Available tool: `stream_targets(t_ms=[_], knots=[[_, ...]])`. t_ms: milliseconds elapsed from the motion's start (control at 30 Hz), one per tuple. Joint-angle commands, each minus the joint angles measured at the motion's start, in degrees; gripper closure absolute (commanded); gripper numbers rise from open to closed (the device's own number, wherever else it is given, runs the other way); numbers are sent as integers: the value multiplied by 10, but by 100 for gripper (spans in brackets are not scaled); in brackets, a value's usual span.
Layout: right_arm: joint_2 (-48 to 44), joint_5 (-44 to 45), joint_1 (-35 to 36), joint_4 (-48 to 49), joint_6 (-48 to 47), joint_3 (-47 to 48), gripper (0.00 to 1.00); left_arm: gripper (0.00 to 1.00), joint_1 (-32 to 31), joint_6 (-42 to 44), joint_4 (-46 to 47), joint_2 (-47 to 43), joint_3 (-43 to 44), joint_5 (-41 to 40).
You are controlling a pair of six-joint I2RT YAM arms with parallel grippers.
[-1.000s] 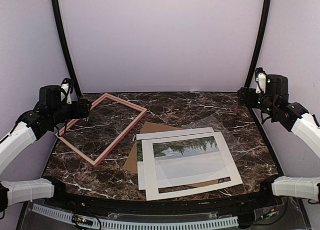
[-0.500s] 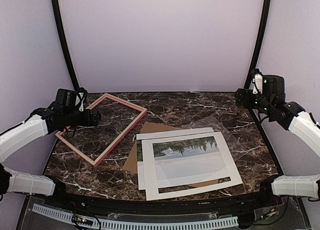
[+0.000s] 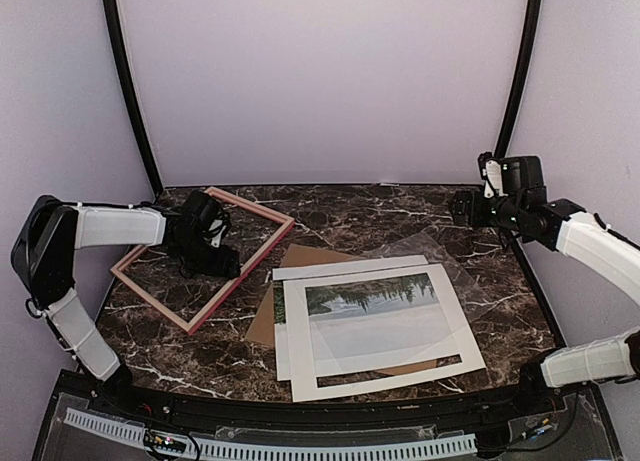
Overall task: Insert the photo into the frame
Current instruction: Move the frame body to the center of the board.
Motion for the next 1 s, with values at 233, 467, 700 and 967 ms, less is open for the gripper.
stream_targets(t_ms=[233, 467, 700, 967], knots=[[7, -53, 4, 17, 24, -3, 1, 36, -33, 13, -40, 81, 40, 20], [10, -53, 4, 15, 31, -10, 1, 58, -70, -35, -70, 86, 42, -6], [21, -53, 4, 3, 43, -7, 1, 65, -129, -171, -60, 92, 30, 20], [57, -21, 3, -30, 59, 6, 1, 66, -202, -270, 7, 136, 59, 60]])
